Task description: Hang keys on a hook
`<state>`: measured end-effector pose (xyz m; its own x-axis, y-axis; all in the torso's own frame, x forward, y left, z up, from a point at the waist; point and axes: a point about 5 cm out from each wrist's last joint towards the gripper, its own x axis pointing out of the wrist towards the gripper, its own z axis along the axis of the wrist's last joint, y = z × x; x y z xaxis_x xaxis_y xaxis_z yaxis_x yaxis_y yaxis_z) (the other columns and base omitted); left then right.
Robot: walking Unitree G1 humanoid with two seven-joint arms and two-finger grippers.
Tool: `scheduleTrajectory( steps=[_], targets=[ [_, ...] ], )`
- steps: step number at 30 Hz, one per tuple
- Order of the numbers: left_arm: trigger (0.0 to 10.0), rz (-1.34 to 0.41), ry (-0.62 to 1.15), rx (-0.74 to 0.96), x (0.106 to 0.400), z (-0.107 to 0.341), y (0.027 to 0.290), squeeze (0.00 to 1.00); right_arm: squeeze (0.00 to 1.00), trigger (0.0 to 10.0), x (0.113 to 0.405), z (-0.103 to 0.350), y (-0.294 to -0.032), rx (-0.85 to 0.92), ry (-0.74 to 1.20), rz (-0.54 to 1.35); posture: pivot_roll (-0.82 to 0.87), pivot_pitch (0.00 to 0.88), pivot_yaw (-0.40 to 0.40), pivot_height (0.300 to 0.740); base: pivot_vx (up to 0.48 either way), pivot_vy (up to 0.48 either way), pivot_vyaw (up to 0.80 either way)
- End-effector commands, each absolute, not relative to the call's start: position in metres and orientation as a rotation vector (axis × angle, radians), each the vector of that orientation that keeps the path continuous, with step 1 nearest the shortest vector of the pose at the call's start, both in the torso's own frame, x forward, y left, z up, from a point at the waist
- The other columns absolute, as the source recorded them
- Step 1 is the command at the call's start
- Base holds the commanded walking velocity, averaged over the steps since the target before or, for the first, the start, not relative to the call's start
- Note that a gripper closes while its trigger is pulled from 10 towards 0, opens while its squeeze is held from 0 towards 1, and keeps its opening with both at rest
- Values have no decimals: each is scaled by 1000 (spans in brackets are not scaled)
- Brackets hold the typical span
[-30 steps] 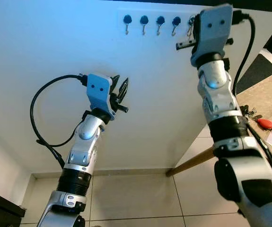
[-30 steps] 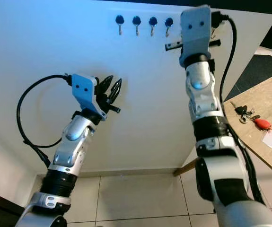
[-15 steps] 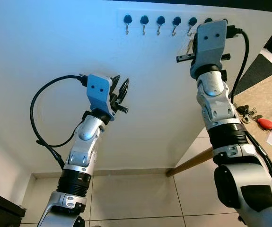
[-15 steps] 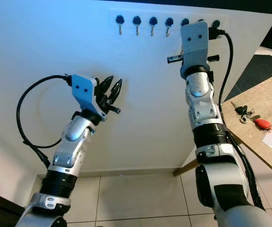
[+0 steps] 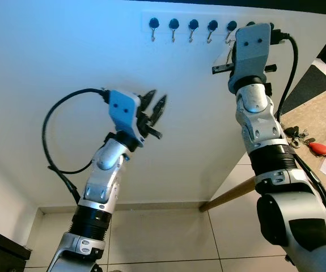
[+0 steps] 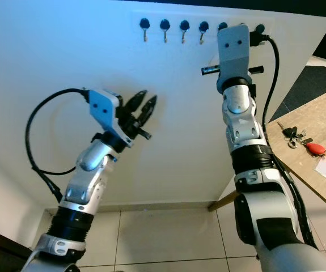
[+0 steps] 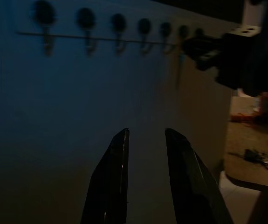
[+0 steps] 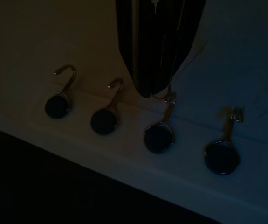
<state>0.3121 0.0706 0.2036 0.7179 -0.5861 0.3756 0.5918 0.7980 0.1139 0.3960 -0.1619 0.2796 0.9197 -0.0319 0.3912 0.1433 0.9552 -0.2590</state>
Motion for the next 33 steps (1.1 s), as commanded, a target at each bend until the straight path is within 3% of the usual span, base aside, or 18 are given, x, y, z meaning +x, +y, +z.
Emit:
scheduleTrajectory(
  steps=[1, 33],
  targets=[
    [10000, -672, -423, -26, 308, 204, 65, 0, 0, 10000, 398, 281, -165, -303, -383, -108, 61, 34, -82, 740, 0, 0, 0],
    [10000, -671, -414, -15, 306, 201, 66, 0, 0, 10000, 405, 285, -147, -317, -383, -31, 60, 48, -84, 740, 0, 0, 0]
  ],
)
